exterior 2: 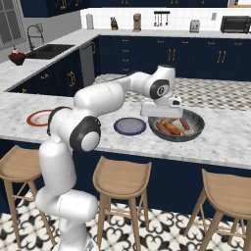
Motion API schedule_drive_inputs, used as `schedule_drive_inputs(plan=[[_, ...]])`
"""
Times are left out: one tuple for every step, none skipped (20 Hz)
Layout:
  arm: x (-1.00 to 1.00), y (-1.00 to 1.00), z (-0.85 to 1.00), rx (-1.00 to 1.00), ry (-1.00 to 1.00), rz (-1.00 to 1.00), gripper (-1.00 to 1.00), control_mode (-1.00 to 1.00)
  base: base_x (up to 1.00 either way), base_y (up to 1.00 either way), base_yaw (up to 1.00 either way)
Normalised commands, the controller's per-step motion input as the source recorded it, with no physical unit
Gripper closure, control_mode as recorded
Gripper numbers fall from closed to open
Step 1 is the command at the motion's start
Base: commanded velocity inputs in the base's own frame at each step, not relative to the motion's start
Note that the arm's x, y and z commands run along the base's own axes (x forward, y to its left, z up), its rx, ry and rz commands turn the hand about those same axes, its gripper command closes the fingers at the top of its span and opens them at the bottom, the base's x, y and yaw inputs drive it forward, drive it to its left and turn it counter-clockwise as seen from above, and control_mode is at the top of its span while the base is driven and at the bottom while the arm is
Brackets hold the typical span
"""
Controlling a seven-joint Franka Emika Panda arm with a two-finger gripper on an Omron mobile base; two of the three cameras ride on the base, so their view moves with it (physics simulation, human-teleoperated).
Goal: Place one bun and one sausage from the bowl on each plate.
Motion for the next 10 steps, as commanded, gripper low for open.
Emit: schedule_drive_inputs(plan=[[0.31,-0.01,-0.32,0.0,0.0,0.0,-1.0,-1.0,0.0,0.0,0.0],[0.34,-0.03,-0.32,0.0,0.0,0.0,-1.0,-1.0,0.0,0.0,0.0],[0.38,-0.06,-0.34,0.0,0.0,0.0,-1.0,-1.0,0.0,0.0,0.0],[0.41,-0.06,-0.34,0.0,0.0,0.0,-1.0,-1.0,0.0,0.0,0.0],[0.46,-0.08,-0.34,0.0,0.0,0.0,-1.0,-1.0,0.0,0.0,0.0],[0.48,-0.06,-0.31,0.0,0.0,0.0,-1.0,-1.0,0.0,0.0,0.0],[0.51,-0.15,-0.21,0.0,0.0,0.0,-1.0,-1.0,0.0,0.0,0.0],[0.55,-0.21,-0.16,0.0,0.01,0.0,-1.0,-1.0,0.0,0.0,0.0],[0.56,-0.22,-0.16,0.0,0.01,0.0,-1.0,-1.0,0.0,0.0,0.0],[0.58,-0.28,-0.14,0.01,0.01,0.0,-1.0,-1.0,0.0,0.0,0.0]])
